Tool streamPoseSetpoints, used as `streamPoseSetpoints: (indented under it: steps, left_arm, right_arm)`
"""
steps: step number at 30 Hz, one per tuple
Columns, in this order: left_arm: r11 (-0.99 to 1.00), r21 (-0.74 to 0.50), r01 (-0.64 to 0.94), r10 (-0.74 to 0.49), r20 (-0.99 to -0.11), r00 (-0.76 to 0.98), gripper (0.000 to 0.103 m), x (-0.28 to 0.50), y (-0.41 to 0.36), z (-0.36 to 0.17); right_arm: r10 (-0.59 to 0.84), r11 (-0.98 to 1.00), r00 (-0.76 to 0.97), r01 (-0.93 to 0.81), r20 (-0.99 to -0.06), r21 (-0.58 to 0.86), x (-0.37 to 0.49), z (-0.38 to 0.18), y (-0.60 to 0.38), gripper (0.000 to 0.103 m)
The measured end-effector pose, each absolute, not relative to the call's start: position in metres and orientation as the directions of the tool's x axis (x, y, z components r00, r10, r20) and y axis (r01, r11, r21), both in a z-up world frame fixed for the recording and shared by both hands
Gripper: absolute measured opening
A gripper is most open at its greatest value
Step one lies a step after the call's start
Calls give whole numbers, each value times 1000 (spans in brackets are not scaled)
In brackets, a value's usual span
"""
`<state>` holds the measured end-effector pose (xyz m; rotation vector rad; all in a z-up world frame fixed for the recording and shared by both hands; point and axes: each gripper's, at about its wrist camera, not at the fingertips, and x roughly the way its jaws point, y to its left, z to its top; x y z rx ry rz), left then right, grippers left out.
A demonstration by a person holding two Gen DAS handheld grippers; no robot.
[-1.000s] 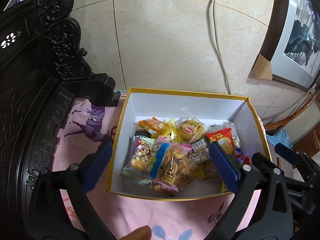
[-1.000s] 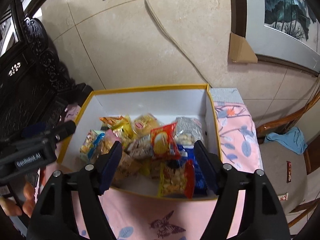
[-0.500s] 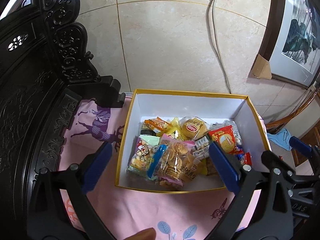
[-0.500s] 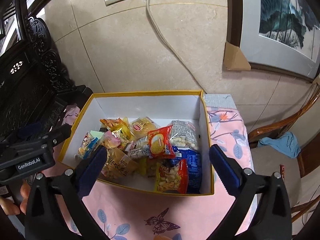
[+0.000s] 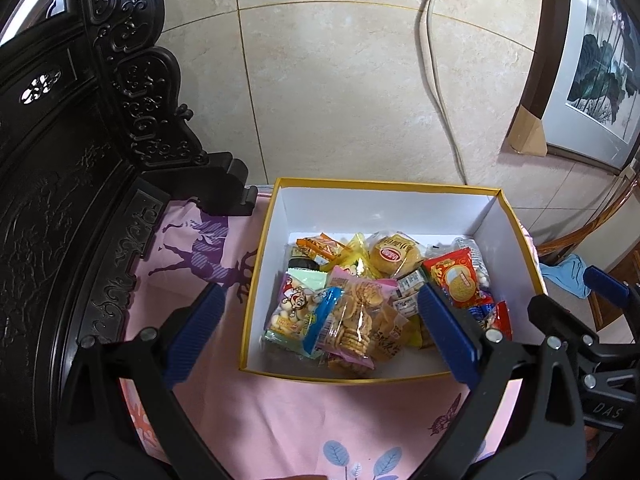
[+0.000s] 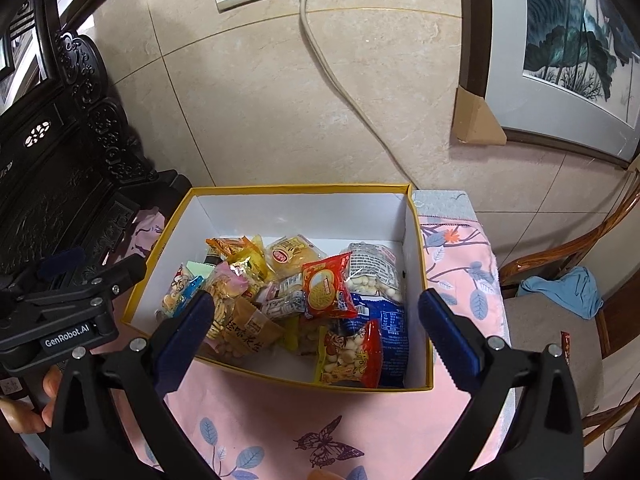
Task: Organize snacks
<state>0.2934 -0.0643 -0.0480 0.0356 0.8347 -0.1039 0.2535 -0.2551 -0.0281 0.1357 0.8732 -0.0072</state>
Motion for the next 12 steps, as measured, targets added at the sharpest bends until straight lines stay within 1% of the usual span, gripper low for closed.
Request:
streamPoseSetpoints:
  steps: [12]
  left_arm:
    - [996, -16, 93, -74, -743, 665, 99, 294, -63, -48]
  right_arm:
    - [53, 992, 642, 58, -765, 117, 254, -28, -256, 102]
